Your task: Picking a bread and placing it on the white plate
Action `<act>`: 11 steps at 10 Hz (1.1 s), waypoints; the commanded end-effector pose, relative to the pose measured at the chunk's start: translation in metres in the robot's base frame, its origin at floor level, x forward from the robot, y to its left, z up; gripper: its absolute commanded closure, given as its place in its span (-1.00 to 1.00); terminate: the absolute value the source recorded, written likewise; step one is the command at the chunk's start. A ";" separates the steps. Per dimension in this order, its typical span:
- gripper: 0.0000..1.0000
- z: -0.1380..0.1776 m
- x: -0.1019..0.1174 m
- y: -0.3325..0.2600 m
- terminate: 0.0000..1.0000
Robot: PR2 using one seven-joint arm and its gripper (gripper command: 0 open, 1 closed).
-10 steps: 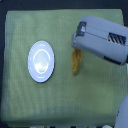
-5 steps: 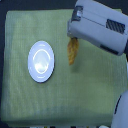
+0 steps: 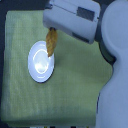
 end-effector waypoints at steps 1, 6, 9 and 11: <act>1.00 -0.018 -0.038 0.102 -1.00; 1.00 -0.047 -0.076 0.108 -1.00; 1.00 -0.051 -0.075 0.109 -1.00; 1.00 -0.053 -0.075 0.104 -1.00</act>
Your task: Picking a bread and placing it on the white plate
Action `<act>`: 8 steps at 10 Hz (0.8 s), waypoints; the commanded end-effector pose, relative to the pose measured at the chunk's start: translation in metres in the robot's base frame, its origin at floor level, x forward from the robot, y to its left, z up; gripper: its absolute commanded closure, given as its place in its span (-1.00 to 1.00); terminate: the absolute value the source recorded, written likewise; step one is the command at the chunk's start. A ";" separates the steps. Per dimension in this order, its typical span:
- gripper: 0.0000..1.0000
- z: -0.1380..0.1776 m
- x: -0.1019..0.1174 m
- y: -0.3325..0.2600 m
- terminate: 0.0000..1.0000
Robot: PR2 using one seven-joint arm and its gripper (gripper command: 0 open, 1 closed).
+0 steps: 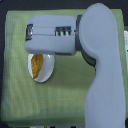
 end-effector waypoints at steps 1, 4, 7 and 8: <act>1.00 -0.008 0.002 -0.006 -1.00; -1.00 -0.012 0.007 -0.011 -1.00; -1.00 -0.014 0.008 -0.009 -1.00; -1.00 -0.014 0.008 -0.008 -1.00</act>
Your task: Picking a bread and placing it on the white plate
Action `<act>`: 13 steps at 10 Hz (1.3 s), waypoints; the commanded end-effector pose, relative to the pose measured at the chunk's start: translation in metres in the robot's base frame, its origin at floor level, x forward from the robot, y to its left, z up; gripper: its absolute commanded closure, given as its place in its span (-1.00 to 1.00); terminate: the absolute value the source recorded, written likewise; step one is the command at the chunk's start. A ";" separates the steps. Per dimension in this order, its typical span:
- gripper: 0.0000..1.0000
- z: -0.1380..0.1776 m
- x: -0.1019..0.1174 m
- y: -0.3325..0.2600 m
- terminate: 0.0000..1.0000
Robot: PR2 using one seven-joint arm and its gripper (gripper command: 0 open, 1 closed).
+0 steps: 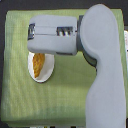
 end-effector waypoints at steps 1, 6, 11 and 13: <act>-1.00 -0.004 0.001 0.001 -1.00; -1.00 -0.007 0.003 -0.002 -1.00; -1.00 0.060 0.034 -0.010 -1.00; -1.00 0.072 0.032 -0.026 -1.00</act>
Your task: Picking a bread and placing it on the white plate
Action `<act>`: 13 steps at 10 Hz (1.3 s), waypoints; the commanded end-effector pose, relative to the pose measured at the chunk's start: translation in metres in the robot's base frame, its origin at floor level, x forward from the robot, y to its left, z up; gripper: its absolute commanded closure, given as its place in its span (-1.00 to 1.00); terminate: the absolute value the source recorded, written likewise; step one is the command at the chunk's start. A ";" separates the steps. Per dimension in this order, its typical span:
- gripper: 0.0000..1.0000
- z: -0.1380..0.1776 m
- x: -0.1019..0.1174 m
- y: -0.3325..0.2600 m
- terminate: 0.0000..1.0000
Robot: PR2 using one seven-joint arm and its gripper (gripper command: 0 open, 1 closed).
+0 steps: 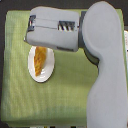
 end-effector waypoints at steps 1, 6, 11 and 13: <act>-1.00 0.049 0.015 -0.022 -1.00; -1.00 0.050 0.007 -0.089 -1.00; -1.00 0.038 -0.008 -0.177 -1.00; -1.00 0.033 -0.017 -0.213 -1.00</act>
